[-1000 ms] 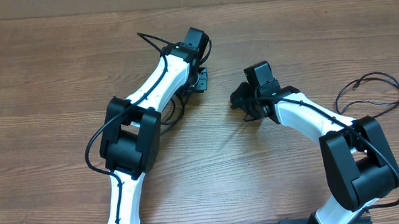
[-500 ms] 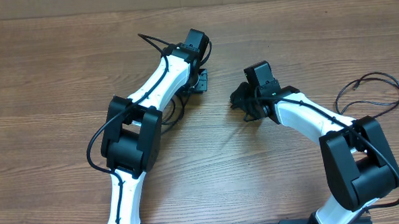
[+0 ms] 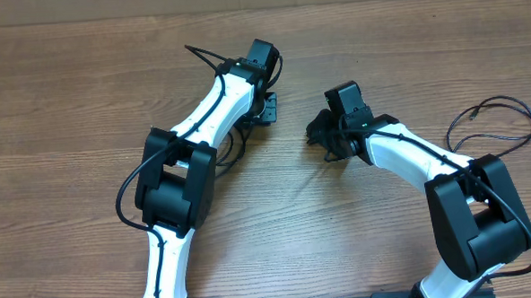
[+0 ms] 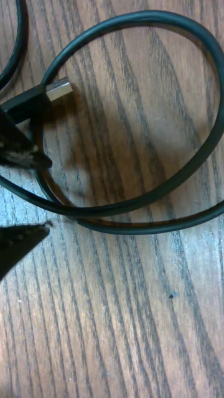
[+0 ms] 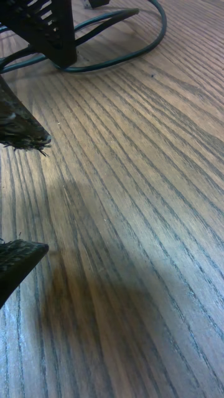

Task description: Untangle cables

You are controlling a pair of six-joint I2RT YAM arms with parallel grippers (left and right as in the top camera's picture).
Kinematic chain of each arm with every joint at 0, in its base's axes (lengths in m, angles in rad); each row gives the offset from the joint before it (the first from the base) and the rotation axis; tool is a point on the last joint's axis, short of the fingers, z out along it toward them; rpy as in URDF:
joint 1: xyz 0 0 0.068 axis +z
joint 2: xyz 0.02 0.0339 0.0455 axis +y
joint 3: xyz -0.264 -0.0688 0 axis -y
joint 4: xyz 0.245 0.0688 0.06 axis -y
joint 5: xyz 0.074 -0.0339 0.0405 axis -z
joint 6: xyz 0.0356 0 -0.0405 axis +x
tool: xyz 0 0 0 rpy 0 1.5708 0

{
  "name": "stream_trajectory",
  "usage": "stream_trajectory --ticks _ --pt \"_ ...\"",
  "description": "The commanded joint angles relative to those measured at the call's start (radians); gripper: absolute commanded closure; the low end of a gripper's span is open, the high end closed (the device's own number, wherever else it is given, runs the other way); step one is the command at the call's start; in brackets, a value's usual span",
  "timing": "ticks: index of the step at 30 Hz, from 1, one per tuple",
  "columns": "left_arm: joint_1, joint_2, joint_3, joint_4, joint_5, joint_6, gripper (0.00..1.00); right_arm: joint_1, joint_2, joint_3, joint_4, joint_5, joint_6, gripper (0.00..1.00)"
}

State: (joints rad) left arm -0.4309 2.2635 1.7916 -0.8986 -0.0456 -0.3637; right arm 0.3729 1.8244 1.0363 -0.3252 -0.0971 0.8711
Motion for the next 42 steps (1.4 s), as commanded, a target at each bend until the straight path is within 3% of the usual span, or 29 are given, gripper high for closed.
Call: stream_trajectory --ticks 1,4,9,17,25,42 --pt "-0.008 0.02 -0.018 -0.002 -0.006 -0.003 0.73 -0.004 0.009 -0.004 0.006 0.011 0.004 0.53" --pt "-0.008 0.02 -0.029 -0.002 -0.006 -0.003 0.76 -0.004 0.009 -0.004 0.006 0.01 0.004 0.53" --pt "-0.008 0.02 -0.039 -0.012 -0.006 0.007 0.96 -0.004 0.009 -0.004 0.005 0.01 0.004 0.53" --pt "-0.001 0.012 -0.002 -0.061 0.024 0.027 0.96 -0.004 0.009 -0.004 0.002 0.01 -0.007 0.62" --pt "0.032 0.008 0.143 -0.191 0.123 0.027 0.96 -0.003 0.009 -0.004 0.002 0.006 -0.007 0.63" --pt "0.146 0.008 0.192 -0.227 0.636 0.019 0.96 -0.003 0.009 -0.004 -0.002 -0.001 -0.008 0.58"
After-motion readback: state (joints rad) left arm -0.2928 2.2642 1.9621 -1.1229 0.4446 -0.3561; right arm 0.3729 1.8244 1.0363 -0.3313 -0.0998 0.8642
